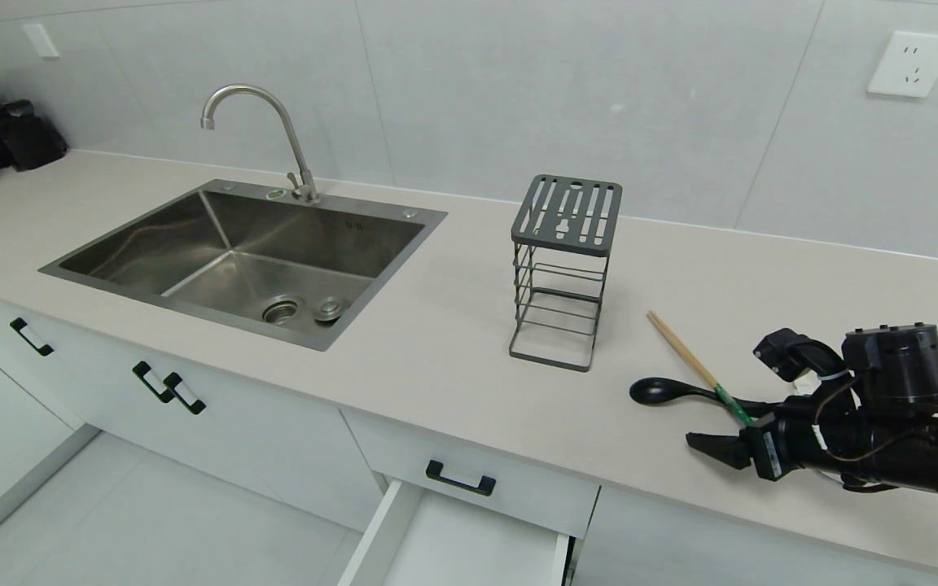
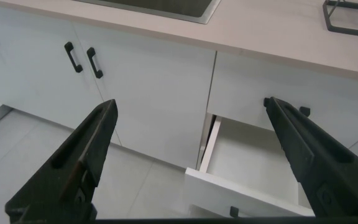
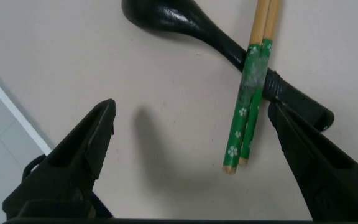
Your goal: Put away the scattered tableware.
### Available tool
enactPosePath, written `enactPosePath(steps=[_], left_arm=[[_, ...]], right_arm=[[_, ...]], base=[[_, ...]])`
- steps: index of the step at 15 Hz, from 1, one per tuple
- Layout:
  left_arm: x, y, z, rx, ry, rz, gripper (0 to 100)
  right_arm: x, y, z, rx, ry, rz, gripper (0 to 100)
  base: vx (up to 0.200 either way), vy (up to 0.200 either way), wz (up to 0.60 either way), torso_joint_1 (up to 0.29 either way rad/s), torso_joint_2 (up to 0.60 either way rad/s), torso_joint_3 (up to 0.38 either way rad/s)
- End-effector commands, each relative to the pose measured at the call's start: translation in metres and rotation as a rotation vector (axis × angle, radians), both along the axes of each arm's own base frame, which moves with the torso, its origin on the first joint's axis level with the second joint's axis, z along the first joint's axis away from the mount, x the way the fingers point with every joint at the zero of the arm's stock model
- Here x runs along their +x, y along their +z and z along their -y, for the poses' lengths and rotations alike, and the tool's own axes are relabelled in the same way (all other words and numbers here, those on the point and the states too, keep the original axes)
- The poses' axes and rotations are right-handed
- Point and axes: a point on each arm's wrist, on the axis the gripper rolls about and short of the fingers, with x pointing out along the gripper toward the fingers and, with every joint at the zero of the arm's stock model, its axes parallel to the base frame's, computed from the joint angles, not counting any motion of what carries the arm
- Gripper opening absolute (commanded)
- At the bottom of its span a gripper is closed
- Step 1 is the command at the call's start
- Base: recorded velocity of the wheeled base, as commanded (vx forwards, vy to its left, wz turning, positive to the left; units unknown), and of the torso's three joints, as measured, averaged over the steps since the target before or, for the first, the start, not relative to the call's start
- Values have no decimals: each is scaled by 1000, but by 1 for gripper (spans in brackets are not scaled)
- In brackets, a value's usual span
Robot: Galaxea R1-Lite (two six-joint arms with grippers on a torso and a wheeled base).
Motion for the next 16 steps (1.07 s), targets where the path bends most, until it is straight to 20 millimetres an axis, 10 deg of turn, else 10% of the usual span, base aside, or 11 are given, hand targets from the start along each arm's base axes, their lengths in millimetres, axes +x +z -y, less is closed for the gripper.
enactPosePath(steps=[1, 10, 11, 16], left_arm=[[0, 0, 0, 0, 0, 0, 100], [0, 0, 0, 0, 0, -2, 100], [0, 0, 0, 0, 0, -2, 100], [0, 0, 0, 0, 0, -2, 100]], right_arm=[[6, -3, -2, 0, 2, -8, 100], [15, 3, -2, 1, -16, 21, 100], [15, 2, -2, -6, -28, 17, 0], [18, 2, 10, -16, -82, 16, 0]], base=[[0, 0, 0, 0, 0, 0], [0, 0, 0, 0, 0, 0], [0, 0, 0, 0, 0, 0], [0, 0, 0, 0, 0, 0]])
